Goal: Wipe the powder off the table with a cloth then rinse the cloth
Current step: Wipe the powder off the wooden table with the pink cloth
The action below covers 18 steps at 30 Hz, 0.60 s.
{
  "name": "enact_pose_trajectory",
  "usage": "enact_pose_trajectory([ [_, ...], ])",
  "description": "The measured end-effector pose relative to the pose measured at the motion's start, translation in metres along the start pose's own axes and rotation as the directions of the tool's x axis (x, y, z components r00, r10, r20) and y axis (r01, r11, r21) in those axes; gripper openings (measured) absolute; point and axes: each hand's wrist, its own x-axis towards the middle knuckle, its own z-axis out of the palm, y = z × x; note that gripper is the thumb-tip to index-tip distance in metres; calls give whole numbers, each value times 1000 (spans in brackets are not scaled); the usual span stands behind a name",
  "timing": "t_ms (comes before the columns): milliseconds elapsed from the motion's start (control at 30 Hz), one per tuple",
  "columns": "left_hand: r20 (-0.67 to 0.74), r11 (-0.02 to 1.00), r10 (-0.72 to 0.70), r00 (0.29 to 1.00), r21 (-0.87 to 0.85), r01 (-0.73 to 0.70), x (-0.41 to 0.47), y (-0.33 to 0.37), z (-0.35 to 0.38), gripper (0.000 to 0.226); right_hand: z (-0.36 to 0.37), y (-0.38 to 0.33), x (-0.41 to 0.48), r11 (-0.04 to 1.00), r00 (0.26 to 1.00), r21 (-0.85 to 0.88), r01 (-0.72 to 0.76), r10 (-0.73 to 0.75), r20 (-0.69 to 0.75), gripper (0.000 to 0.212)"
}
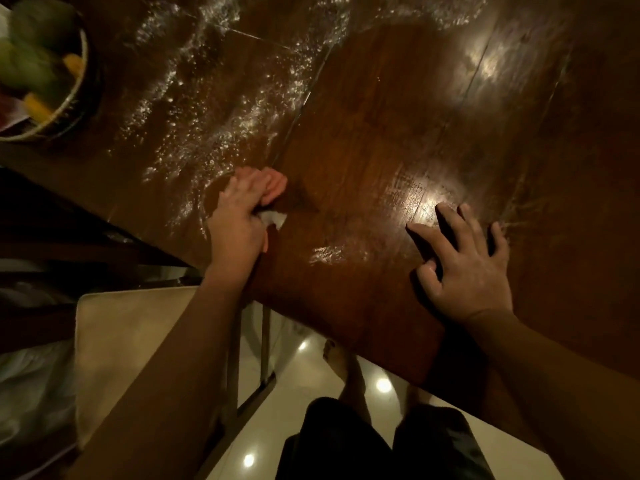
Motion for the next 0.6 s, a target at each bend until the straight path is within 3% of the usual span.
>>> enact_pose_trajectory([
  [100,-32,999,-35,999,17,36,22,45,26,63,1,0,0,1000,1000,8,-13,13,-2,58],
  [200,161,971,239,958,-18,-239,5,79,55,56,1,-1,1,1000,1000,9,-18,18,-17,57],
  [267,292,903,429,855,-116,-413,-22,86,61,55,1,-1,1,1000,999,13,-25,26,-22,57],
  [333,359,785,619,699,-252,-566,-48,75,50,45,1,-1,1,999,999,15,-31,31,-23,57],
  [400,415,708,700,580,-304,-637,-55,50,30,33,1,-1,1,999,999,20,-32,32,-29,57],
  [467,400,758,650,647,-276,-591,-39,18,13,24,1,-1,2,999,999,28,-29,30,-36,57],
  [533,277,849,528,803,-217,-483,-13,-3,2,24,1,-1,2,999,999,37,-29,30,-44,57],
  [600,119,938,309,944,-205,-281,14,-1,4,28,0,0,2,999,998,43,-34,36,-47,57],
])
